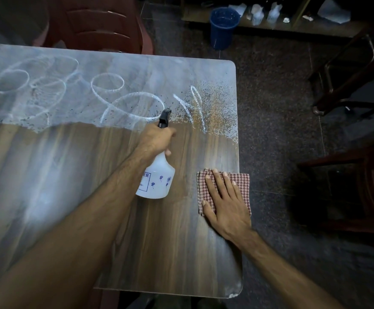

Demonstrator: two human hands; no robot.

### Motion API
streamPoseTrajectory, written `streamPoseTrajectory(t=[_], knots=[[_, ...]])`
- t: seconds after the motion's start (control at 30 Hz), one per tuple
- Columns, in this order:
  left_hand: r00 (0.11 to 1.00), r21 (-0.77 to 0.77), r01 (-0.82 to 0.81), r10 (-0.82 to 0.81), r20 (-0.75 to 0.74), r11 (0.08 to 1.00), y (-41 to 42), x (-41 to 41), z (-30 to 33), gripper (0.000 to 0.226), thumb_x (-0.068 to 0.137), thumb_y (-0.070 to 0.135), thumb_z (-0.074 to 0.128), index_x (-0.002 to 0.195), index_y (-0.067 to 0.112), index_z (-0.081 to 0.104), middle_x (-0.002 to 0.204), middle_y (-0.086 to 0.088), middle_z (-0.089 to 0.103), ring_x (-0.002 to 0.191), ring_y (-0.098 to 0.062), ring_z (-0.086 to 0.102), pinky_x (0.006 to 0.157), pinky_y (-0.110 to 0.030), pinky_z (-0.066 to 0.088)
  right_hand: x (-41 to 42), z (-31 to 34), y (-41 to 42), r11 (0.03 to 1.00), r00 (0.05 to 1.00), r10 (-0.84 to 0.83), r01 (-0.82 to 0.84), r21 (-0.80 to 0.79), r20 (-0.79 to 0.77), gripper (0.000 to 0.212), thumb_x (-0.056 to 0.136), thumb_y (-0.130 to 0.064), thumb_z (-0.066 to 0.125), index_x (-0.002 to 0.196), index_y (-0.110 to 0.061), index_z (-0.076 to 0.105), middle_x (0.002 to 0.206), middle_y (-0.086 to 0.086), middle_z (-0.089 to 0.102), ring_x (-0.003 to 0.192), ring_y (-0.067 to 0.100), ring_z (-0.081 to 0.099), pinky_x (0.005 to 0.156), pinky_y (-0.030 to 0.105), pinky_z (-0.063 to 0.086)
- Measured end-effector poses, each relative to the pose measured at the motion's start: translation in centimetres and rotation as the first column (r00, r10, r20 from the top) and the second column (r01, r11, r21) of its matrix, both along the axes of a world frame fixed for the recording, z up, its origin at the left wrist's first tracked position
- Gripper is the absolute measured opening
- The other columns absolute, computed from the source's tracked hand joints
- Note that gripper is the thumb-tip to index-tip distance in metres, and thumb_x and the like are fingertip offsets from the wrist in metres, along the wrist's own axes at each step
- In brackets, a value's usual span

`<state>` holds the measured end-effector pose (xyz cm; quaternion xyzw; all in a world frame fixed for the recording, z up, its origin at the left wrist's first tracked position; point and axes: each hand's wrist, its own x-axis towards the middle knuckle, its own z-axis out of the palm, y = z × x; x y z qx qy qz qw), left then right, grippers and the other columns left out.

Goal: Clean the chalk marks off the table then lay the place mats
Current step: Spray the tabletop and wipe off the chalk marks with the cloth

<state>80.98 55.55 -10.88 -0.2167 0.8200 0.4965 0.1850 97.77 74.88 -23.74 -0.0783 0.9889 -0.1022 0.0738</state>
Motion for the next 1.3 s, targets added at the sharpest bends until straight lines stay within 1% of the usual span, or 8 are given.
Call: streamPoseTrajectory(t=[0.17, 0.27, 0.53, 0.67, 0.87, 1.03, 1.13, 1.3], knots=[[0.996, 0.019, -0.085, 0.085, 0.009, 0.996, -2.0, -1.4, -0.5, 0.014, 0.082, 0.023, 0.065, 0.081, 0.01, 0.063, 0.064, -0.006, 0.063, 0.035, -0.015, 0.054, 0.064, -0.031, 0.05, 0.0, 0.2, 0.0, 1.0, 1.0, 0.0, 0.0, 0.026, 0.011, 0.069, 0.097, -0.052, 0.031, 0.157, -0.022, 0.019, 0.165, 0.002, 0.011, 0.153, 0.021, 0.006, 0.123, 0.038, 0.007], [0.993, 0.043, -0.121, 0.12, 0.021, 0.992, -3.1, -1.9, -0.5, 0.016, 0.083, 0.022, 0.065, 0.09, 0.008, 0.065, 0.077, -0.006, 0.069, 0.035, -0.014, 0.055, 0.061, -0.03, 0.048, 0.0, 0.3, 0.0, 0.999, 1.0, -0.005, 0.004, 0.043, 0.016, 0.068, 0.097, -0.052, 0.031, 0.157, -0.022, 0.018, 0.165, 0.002, 0.011, 0.153, 0.021, 0.006, 0.123, 0.037, 0.005], [0.998, 0.03, -0.067, 0.066, 0.013, 0.997, -4.5, -2.6, 0.2, 0.014, 0.085, 0.022, 0.064, 0.089, 0.009, 0.061, 0.075, -0.008, 0.062, 0.033, -0.013, 0.053, 0.056, -0.026, 0.042, -1.5, 0.7, 0.1, 0.999, 0.999, -0.019, 0.018, 0.032, 0.047, 0.069, 0.096, -0.054, 0.029, 0.157, -0.024, 0.015, 0.165, 0.001, 0.007, 0.153, 0.02, 0.003, 0.123, 0.037, 0.003], [0.999, 0.083, -0.032, 0.033, -0.015, 0.996, -5.1, -1.6, 0.5, 0.017, 0.088, 0.02, 0.063, 0.098, 0.007, 0.065, 0.083, -0.006, 0.069, 0.036, -0.012, 0.053, 0.052, -0.025, 0.043, -7.9, 0.9, 0.9, 0.998, 0.995, -0.066, 0.064, 0.026, 0.081, 0.071, 0.096, -0.059, 0.008, 0.157, -0.025, -0.004, 0.164, 0.001, -0.011, 0.151, 0.018, -0.015, 0.122, 0.036, -0.009], [0.993, 0.163, -0.083, 0.095, -0.069, 0.983, -5.9, -0.2, -0.3, 0.02, 0.085, 0.015, 0.068, 0.105, 0.013, 0.067, 0.089, -0.026, 0.069, 0.036, -0.017, 0.051, 0.056, -0.028, 0.045, -20.5, 0.5, 1.4, 0.991, 0.991, -0.124, 0.122, 0.052, 0.046, 0.073, 0.095, -0.056, 0.011, 0.158, -0.02, 0.002, 0.165, 0.006, -0.006, 0.152, 0.025, -0.006, 0.12, 0.041, -0.006], [0.975, 0.195, -0.131, 0.162, -0.153, 0.972, -4.9, 1.0, -0.1, 0.012, 0.083, 0.016, 0.072, 0.092, 0.024, 0.069, 0.106, -0.03, 0.066, 0.039, -0.024, 0.05, 0.062, -0.039, 0.048, -23.4, 0.5, 1.4, 0.996, 0.996, -0.076, 0.074, 0.059, 0.042, 0.075, 0.094, -0.055, 0.011, 0.158, -0.015, 0.006, 0.165, 0.01, -0.001, 0.152, 0.029, -0.001, 0.122, 0.044, -0.001], [0.966, 0.219, -0.179, 0.214, -0.147, 0.959, -3.3, 1.1, 0.1, 0.01, 0.085, 0.015, 0.071, 0.091, 0.021, 0.067, 0.105, -0.034, 0.063, 0.035, -0.024, 0.049, 0.055, -0.032, 0.045, -20.4, 0.7, 1.8, 0.999, 0.999, 0.04, -0.041, 0.036, 0.021, 0.074, 0.095, -0.054, 0.005, 0.158, -0.015, 0.004, 0.165, 0.011, -0.002, 0.152, 0.03, -0.003, 0.123, 0.044, 0.0], [0.952, 0.242, -0.238, 0.275, -0.133, 0.941, -0.5, 0.6, 0.2, 0.01, 0.085, 0.014, 0.07, 0.09, 0.021, 0.067, 0.083, -0.009, 0.07, 0.035, -0.024, 0.05, 0.053, -0.03, 0.045, -13.8, 0.5, 3.6, 0.957, 0.955, 0.291, -0.291, -0.015, 0.062, 0.069, 0.097, -0.055, 0.019, 0.158, -0.023, 0.009, 0.165, 0.002, 0.0, 0.152, 0.023, -0.003, 0.123, 0.04, 0.003]])
